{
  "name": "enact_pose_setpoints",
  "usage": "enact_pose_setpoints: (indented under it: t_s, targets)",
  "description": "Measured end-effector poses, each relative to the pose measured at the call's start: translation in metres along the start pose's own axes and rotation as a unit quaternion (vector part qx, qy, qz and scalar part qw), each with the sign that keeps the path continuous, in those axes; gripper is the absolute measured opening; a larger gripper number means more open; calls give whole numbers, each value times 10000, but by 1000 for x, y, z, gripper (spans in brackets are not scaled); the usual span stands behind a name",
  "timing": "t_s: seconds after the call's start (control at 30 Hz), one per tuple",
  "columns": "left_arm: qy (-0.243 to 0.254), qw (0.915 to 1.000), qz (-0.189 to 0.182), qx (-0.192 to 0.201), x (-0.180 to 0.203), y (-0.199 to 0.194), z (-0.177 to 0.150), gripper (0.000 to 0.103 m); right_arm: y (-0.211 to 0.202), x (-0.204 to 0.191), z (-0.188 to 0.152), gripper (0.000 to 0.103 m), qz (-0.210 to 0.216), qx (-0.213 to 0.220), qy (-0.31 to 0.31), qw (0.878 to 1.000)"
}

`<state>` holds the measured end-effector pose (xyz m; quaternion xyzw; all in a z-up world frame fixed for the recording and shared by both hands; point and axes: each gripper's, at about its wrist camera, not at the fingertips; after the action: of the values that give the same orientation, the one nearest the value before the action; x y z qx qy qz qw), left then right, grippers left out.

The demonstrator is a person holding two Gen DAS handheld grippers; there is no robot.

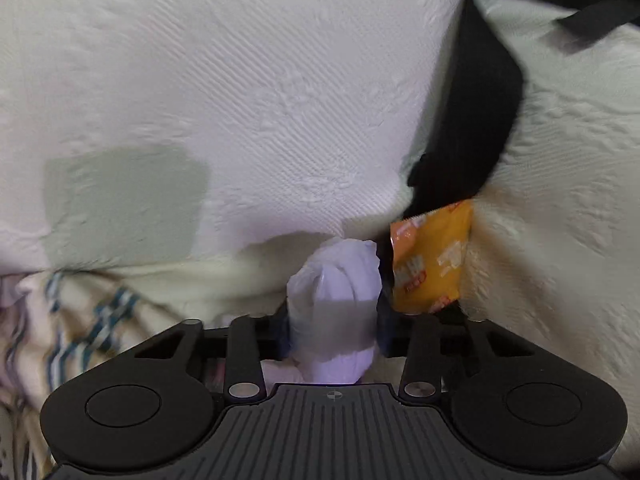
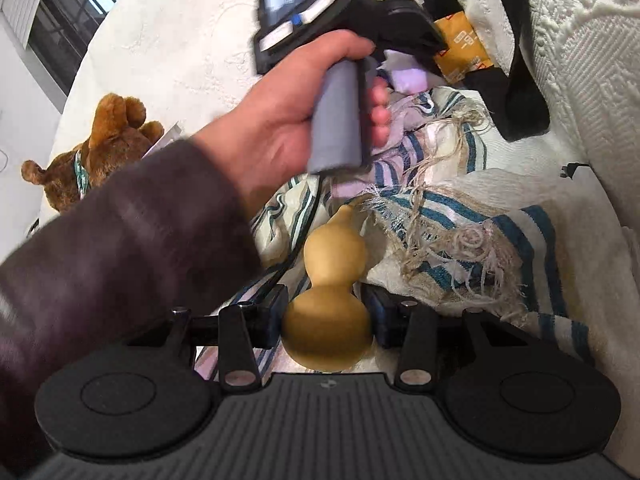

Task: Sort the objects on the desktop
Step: 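Grasp the white plastic-wrapped cup with the left gripper while the right gripper holds the gourd, then carry both items to the basket and release the gourd from the right gripper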

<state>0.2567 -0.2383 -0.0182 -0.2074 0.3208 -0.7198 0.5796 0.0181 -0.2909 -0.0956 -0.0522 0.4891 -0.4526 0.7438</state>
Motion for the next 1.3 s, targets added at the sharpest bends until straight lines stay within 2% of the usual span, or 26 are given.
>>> enact_pose_setpoints:
  t_s: [0.07,0.13,0.23,0.37,0.47,0.57,0.67,0.73,0.83,0.93,1.07,1.3]
  targets:
    - [-65,9997,146,189,-7,-27,-11,30,1,0,-1,48,-34,58,-33,10000]
    - [-148,9991,135,381,-19,-62,-24,29,2,-2,-2,48,-121,154,-125,9997]
    - [-151,9978,-57,643,-36,-122,-47,30,2,-4,-4,48,-188,216,-210,9994]
    - [11,9967,-169,791,-45,-185,-98,32,0,-8,-7,48,-363,376,-323,9981]
    - [-132,9967,-207,770,-58,-216,-144,32,-7,-10,-12,48,-537,609,-315,9962]
    - [-141,9977,-74,651,-63,-215,-174,33,-20,-17,-22,48,-438,825,-185,9955]
    - [-175,9980,133,585,-73,-218,-200,35,-25,-37,-40,48,-491,957,-468,9931]
    - [-319,9972,265,618,-82,-220,-215,36,-25,-54,-56,48,-687,1061,-809,9887]
    - [-507,9963,273,642,-93,-217,-233,37,-18,-77,-76,48,-1062,1276,-1428,9757]
    - [-424,9968,223,644,-95,-220,-236,38,-11,-87,-83,48,-1345,1366,-1638,9677]
    - [-310,9961,341,758,-97,-227,-238,38,-7,-89,-82,48,-1557,1434,-1513,9655]
    - [-249,9962,395,730,-103,-234,-247,38,0,-102,-95,48,-1513,1482,-1552,9649]
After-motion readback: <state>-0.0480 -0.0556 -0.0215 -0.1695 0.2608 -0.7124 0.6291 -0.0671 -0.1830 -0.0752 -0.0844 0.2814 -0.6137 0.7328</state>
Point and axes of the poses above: each gripper's, at about its wrist camera, not at the fingertips, and y roughly the way its jaws point, x to its right, z to its top, and after that the axes turned 9 degrees about y, right-handed
